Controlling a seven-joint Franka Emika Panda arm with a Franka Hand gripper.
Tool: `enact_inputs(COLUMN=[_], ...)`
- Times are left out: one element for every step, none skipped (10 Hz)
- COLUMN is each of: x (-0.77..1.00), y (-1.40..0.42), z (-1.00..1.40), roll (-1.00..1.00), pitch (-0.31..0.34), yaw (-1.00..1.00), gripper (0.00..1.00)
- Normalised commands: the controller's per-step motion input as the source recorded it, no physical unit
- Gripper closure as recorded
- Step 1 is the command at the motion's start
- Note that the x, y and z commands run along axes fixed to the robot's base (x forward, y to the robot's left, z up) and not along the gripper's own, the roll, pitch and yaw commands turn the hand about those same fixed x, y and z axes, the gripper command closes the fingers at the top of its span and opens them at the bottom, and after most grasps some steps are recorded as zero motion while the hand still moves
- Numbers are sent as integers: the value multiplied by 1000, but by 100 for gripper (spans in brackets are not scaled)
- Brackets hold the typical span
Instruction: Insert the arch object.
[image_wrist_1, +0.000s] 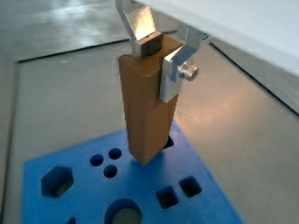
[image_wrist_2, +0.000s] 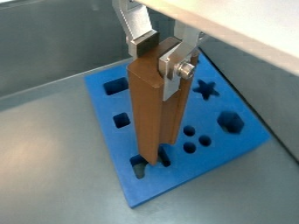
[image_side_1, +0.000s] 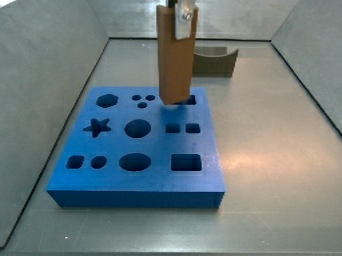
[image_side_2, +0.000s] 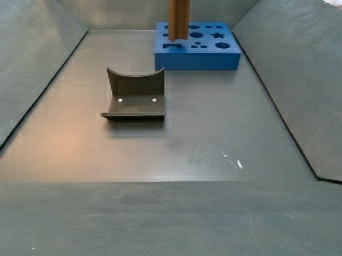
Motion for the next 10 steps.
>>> enact_inputs(x=[17, 17, 14, 14, 83, 86, 214, 337, 351, 286], y=[6, 6, 6, 3, 63, 89, 171, 429, 291, 180], z=[-294, -294, -297, -300, -274, -317, -374, -323, -394, -540], roll=[0, 0, 0, 0, 0, 4, 33, 14, 0, 0], pitch=[-19, -17, -16, -14, 0, 0, 0, 37, 1, 0], yaw=[-1000, -1000, -1000, -1000, -1000, -969, -866, -489, 29, 31], gripper=[100, 100, 100, 100, 100, 100, 100, 100, 100, 100])
